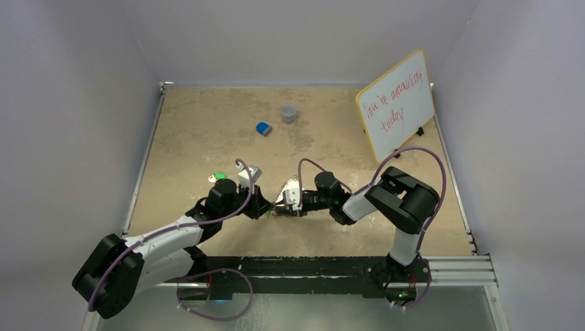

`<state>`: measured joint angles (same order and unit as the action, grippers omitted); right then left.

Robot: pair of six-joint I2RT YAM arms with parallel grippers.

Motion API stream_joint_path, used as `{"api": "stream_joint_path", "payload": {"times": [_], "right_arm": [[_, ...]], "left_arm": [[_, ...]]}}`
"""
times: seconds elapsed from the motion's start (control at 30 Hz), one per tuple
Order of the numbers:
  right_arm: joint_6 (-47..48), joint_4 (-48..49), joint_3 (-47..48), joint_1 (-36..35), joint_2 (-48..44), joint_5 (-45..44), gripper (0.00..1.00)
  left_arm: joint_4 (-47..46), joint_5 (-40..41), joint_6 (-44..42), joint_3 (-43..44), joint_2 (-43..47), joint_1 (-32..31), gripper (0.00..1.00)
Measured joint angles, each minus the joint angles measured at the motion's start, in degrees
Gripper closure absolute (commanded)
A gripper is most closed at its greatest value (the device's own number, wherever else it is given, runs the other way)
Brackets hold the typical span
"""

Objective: Remove the keys from the keyring

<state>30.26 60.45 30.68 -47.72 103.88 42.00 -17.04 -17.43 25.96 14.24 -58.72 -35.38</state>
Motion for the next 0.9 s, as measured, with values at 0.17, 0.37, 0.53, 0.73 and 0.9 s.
{"api": "stream_joint_path", "payload": {"times": [0.17, 0.37, 0.53, 0.73, 0.9], "right_arm": [[-0.3, 1.4, 0.2, 0.0, 1.1, -0.1, 0.64], [-1.1, 4.3, 0.2, 0.0, 1.9, -0.3, 0.64], [-1.3, 6.8, 0.2, 0.0, 2.3, 0.7, 0.66], [-1.2, 7.8, 0.2, 0.2, 2.9, 1.4, 0.77], [-1.0, 7.5, 0.2, 0.2, 3.1, 2.0, 0.88]], "left_arm": [[0.0, -0.3, 0.0, 0.0, 0.2, 0.0, 1.0], [0.0, -0.4, 0.0, 0.0, 0.2, 0.0, 1.0], [-0.1, -0.5, 0.0, 0.0, 0.3, 0.0, 1.0], [0.0, -0.8, 0.0, 0.0, 0.5, 0.0, 1.0], [0.9, -0.8, 0.0, -0.1, 1.3, 0.0, 1.0]]}}
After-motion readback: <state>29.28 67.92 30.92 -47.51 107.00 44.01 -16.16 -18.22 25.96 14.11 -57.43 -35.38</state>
